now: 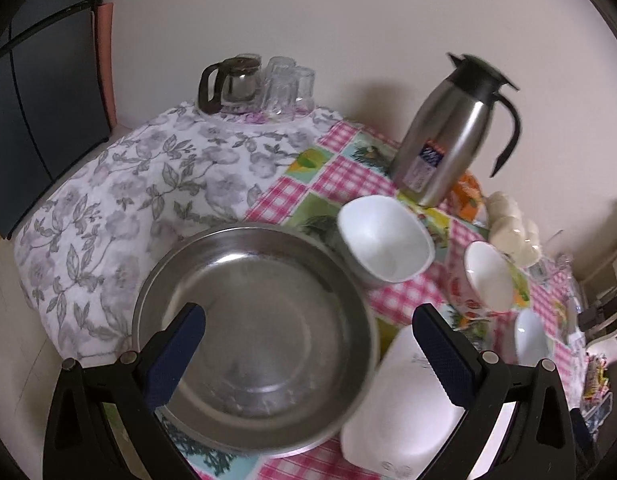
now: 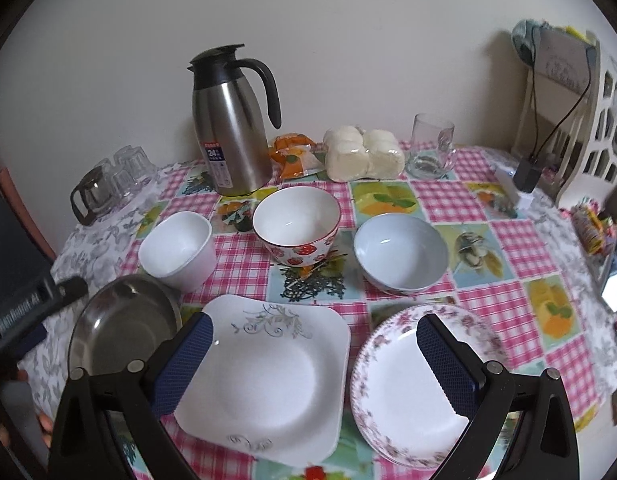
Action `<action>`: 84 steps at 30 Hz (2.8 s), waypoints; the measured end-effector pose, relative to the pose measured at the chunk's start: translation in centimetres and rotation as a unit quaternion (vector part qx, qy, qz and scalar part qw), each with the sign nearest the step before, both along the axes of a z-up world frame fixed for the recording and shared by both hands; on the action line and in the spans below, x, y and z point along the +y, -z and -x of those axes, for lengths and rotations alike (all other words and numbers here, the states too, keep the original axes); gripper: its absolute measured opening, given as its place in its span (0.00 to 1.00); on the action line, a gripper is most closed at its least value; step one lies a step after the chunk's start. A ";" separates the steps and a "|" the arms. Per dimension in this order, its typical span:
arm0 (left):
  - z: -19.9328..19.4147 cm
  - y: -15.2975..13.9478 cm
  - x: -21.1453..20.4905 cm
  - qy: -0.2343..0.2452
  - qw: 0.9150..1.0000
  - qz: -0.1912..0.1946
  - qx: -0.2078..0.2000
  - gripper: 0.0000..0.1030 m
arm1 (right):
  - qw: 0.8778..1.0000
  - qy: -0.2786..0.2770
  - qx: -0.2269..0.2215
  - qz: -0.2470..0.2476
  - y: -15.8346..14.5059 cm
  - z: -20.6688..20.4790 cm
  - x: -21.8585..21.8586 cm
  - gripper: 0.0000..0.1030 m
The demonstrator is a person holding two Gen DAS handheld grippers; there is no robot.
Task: Organize plates and bowls
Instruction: 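Move both grippers forward to the rim of the stainless steel basin, then close both grippers on the steel basin rim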
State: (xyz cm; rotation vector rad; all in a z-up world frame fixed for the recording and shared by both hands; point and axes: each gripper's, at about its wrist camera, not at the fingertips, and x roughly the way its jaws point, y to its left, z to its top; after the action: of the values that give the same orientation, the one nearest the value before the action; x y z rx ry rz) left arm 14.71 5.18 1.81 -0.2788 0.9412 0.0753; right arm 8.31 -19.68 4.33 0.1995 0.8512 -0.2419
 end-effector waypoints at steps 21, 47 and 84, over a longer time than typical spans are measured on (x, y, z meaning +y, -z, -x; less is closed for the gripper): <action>-1.0 3.5 9.0 -0.061 0.997 0.002 0.048 1.00 | 0.995 -0.092 0.023 -0.019 4.8 -2.7 5.9 1.00; -2.8 10.4 13.0 -0.093 0.985 0.007 0.149 0.30 | 0.984 -0.138 0.075 -0.084 10.1 -4.9 10.5 0.46; -2.8 11.2 17.1 -0.146 0.979 0.040 0.139 0.28 | 0.972 -0.206 0.080 -0.074 12.6 -5.9 16.3 0.19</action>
State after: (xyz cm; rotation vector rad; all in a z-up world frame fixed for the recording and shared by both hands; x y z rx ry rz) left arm 17.48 22.23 -9.38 -0.4890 1.1766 0.3556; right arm 14.21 -3.34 -8.29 0.1393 1.0502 0.1986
